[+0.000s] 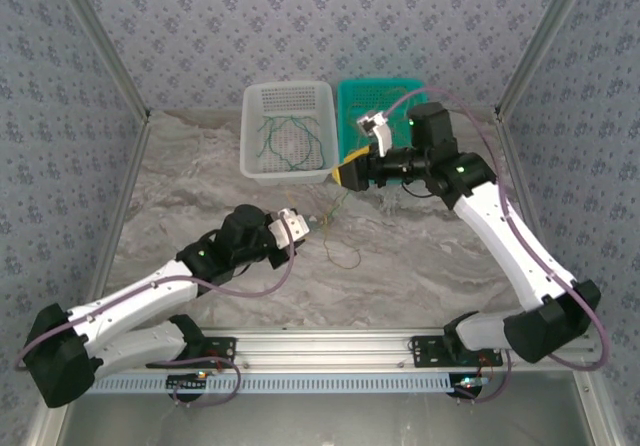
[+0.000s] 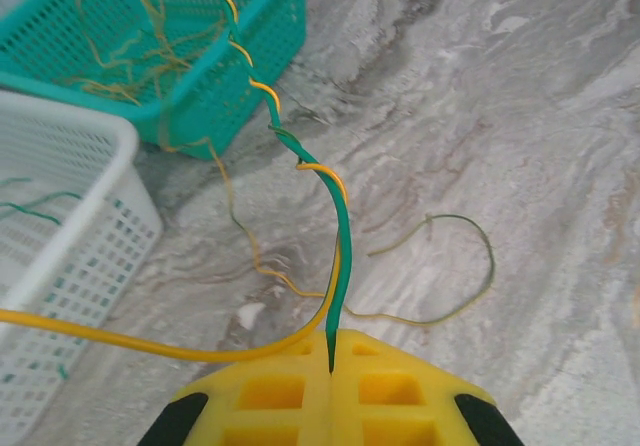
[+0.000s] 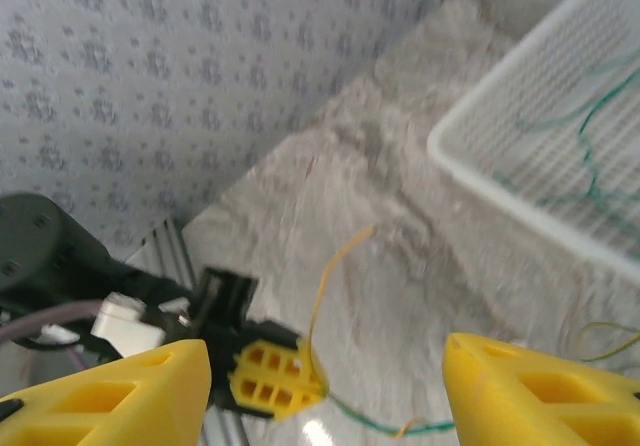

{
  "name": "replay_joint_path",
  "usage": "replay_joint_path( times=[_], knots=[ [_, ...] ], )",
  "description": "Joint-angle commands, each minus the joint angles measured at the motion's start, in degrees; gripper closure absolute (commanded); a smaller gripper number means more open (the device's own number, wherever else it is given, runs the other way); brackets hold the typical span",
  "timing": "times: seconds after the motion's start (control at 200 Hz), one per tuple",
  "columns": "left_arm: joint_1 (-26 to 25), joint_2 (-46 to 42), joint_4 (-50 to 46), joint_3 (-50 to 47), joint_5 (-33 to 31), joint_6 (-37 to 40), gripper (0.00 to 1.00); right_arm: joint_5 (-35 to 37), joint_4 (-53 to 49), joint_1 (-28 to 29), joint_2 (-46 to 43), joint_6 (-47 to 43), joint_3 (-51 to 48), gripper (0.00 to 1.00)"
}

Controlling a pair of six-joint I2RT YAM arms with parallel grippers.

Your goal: Untangle the cables

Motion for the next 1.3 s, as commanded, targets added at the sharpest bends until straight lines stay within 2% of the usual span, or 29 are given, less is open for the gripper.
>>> replay_joint_path(
  times=[0.0,0.08,0.25,0.415,0.52,0.57,0.65,0.695,0.76,0.82,1.134,1.249,1.294],
  knots=[
    [-0.6,-1.5,3.5,1.8,-1.7,4.6,1.00,-2.4,-8.8,4.5,3.1,-6.0,1.3,0.33],
    [-1.7,-1.6,2.5,2.6,-1.8,5.0,1.00,-3.4,-11.1,6.8,7.3,-7.3,3.5,0.31],
    [-3.8,-2.3,2.6,2.4,-3.2,5.4,1.00,-3.2,-8.4,7.5,15.4,-0.8,8.0,0.34],
    [-3.9,-3.1,4.1,1.3,-2.8,4.3,1.00,-4.6,-3.1,9.1,18.1,1.4,7.8,0.25],
    [-4.0,-2.9,4.1,1.5,-2.8,4.5,1.00,-5.8,-2.6,11.2,20.6,1.2,8.8,0.26],
    [-4.0,-3.0,4.2,1.5,-3.1,4.6,1.00,-5.3,-2.6,11.8,21.6,1.2,9.5,0.34],
    [-3.9,-3.1,4.6,1.3,-3.6,4.6,1.00,-4.8,-2.6,11.6,22.3,2.5,9.8,0.67],
    [-3.9,-3.3,4.9,0.9,-3.6,4.4,1.00,-4.3,-0.4,11.2,21.8,3.4,9.5,0.82],
    [-4.0,-3.1,4.9,0.8,-3.4,4.2,1.00,-2.1,0.5,10.2,20.6,4.4,9.3,0.94],
    [-4.0,-2.8,4.7,0.7,-3.1,3.8,1.00,-0.6,1.7,8.9,19.3,5.6,9.2,1.00],
    [-3.9,-2.2,6.5,-0.2,-2.6,2.6,1.00,4.9,3.6,2.2,15.3,7.8,11.2,1.00],
    [-4.0,-2.2,6.8,-0.2,-2.6,2.8,1.00,0.6,2.0,1.7,16.0,6.5,13.5,1.00],
    [-3.9,-2.4,6.8,-0.2,-2.3,2.9,1.00,-4.1,-1.5,2.9,17.7,3.5,15.7,0.81]
  ],
)
